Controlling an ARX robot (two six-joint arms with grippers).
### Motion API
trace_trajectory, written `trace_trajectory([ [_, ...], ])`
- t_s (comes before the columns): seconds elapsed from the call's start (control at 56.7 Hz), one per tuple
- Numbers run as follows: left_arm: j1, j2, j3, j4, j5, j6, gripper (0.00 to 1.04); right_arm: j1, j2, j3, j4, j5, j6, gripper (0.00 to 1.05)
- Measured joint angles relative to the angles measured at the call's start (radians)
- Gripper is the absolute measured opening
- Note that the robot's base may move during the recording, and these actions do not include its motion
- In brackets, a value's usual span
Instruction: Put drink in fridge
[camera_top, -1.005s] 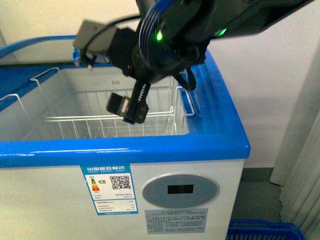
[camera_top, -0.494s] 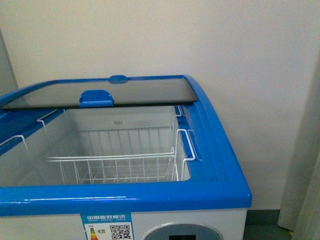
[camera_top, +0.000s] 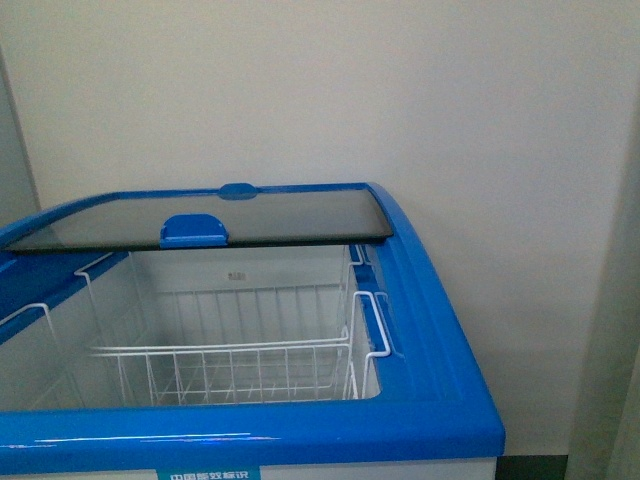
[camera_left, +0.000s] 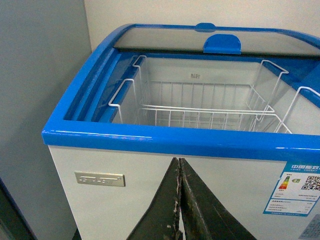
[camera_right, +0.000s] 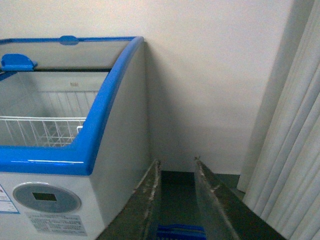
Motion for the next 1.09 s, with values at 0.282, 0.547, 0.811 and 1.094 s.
trace_trajectory([
  [0.282, 0.0, 0.0, 0.0, 0.0, 0.001, 0.0, 0.03, -0.229, -0.08, -0.086, 0.006, -0.244, -0.016, 0.03],
  [0.547, 0.0, 0.0, 0.0, 0.0, 0.0, 0.0, 0.03, -0.28, -0.118, -0.13, 0.013, -0.266, -0.016, 0.03],
  [0.811, 0.0, 0.0, 0.0, 0.0, 0.0, 0.0, 0.03, -0.28, -0.159, -0.173, 0.022, -0.267, -0.016, 0.03],
  [1.094, 0.0, 0.0, 0.0, 0.0, 0.0, 0.0, 0.06, -0.281, -0.176, -0.184, 0.023, -0.268, -0.018, 0.04],
])
